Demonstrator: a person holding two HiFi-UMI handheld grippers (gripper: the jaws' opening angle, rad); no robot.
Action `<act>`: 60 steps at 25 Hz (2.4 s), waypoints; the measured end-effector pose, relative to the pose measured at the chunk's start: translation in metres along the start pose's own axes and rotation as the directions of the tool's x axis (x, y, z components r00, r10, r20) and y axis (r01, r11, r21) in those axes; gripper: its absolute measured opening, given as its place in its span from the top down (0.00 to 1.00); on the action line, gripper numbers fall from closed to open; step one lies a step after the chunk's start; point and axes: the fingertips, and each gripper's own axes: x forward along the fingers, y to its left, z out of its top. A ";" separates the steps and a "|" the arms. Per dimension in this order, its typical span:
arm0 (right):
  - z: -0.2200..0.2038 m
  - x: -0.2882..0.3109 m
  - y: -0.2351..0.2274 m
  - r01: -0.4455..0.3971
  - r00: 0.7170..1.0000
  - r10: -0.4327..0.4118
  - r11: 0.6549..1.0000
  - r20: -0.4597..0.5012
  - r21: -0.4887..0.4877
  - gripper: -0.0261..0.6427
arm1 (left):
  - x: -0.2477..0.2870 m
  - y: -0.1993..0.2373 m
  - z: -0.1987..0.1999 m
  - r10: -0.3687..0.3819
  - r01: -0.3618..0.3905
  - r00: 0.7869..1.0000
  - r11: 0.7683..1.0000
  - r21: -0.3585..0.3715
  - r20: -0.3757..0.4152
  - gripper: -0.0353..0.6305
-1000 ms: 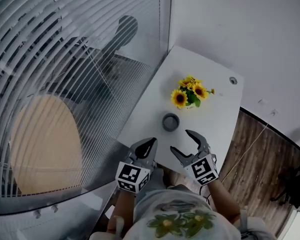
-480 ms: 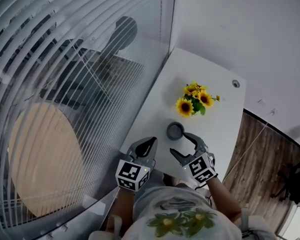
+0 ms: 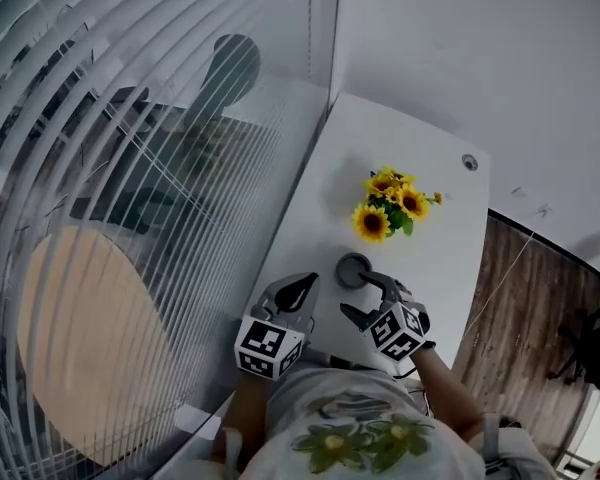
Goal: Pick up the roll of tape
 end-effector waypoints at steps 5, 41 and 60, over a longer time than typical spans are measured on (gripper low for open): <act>-0.009 0.019 -0.002 0.006 0.999 -0.006 1.000 -0.052 -0.001 0.59 | 0.005 0.007 -0.004 -0.045 0.045 0.999 0.999 0.008 -0.027 0.94; -0.083 0.083 -0.002 -0.069 0.924 -0.014 0.977 -0.383 -0.203 0.82 | 0.043 0.003 -0.037 -0.147 0.150 0.983 0.989 0.019 -0.109 0.94; -0.073 0.074 0.007 -0.099 0.930 0.024 0.977 -0.366 -0.188 0.87 | 0.032 0.007 -0.030 -0.122 0.125 0.987 0.992 0.024 -0.101 0.94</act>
